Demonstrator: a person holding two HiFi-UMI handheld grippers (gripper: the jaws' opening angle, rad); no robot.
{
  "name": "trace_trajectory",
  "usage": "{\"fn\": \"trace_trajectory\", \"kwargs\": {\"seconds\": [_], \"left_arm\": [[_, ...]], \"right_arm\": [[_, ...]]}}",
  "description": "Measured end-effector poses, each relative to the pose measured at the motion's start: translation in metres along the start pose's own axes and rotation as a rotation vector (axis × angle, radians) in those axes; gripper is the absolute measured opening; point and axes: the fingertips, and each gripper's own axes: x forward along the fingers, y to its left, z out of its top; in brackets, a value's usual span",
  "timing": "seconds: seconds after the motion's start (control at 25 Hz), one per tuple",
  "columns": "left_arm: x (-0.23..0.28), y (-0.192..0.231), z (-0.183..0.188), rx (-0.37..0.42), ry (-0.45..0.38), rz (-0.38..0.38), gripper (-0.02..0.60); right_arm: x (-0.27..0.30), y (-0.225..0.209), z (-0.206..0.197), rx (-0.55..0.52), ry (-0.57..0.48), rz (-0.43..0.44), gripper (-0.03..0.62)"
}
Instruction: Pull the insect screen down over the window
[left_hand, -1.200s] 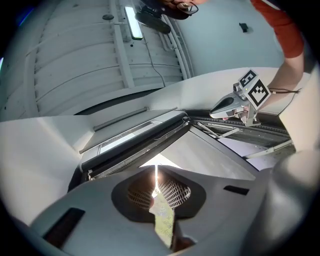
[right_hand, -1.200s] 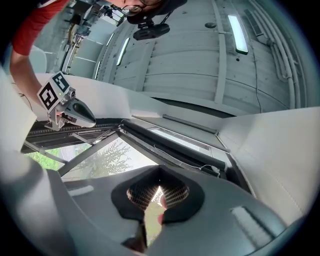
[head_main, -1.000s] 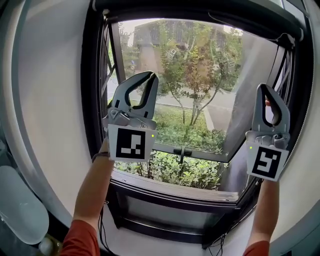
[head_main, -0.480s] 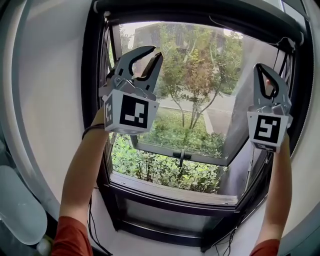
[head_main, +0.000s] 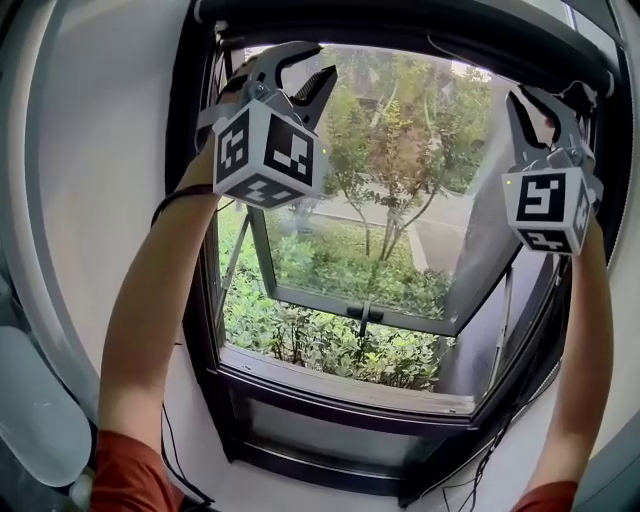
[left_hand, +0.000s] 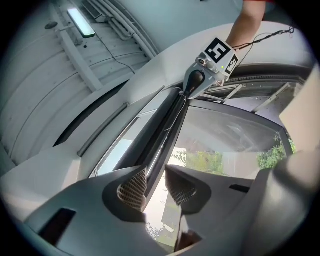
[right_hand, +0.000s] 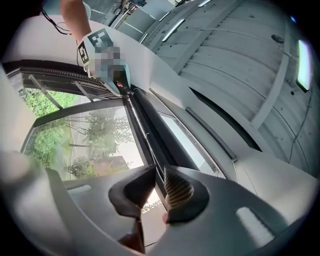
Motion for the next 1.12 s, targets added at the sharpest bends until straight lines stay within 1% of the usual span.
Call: {"fn": "trace_trajectory", "kwargs": {"seconds": [0.12,0.24,0.36,0.44,0.6,0.72,0.96,1.12], "left_arm": [[0.012,0.002,-0.010,0.058,0.059,-0.021,0.117],[0.023,0.003,-0.008,0.114,0.090,-0.048,0.130],[0.035,0.006,-0.011,0.178,0.136,-0.072,0.157],[0.042,0.011,-0.016,0.213,0.172,-0.087,0.176],[0.054,0.021,-0.019,0.227,0.213,-0.109,0.203],[0.060,0.023,-0.024,0.257,0.246,-0.129,0.219],[0.065,0.024,-0.033,0.264,0.280,-0.156,0.221],[0.071,0.022,-0.040,0.268,0.309,-0.172,0.221]], "right_arm": [[0.012,0.002,-0.004,-0.067,0.050,0.059,0.089],[0.023,0.002,-0.010,-0.132,0.112,0.113,0.118],[0.034,-0.004,-0.011,-0.155,0.145,0.128,0.147],[0.040,-0.007,-0.012,-0.168,0.159,0.135,0.153],[0.048,-0.008,-0.023,-0.199,0.212,0.187,0.200],[0.051,-0.006,-0.028,-0.218,0.244,0.227,0.229],[0.054,-0.008,-0.035,-0.233,0.274,0.243,0.232],[0.057,-0.011,-0.033,-0.235,0.279,0.236,0.232]]}}
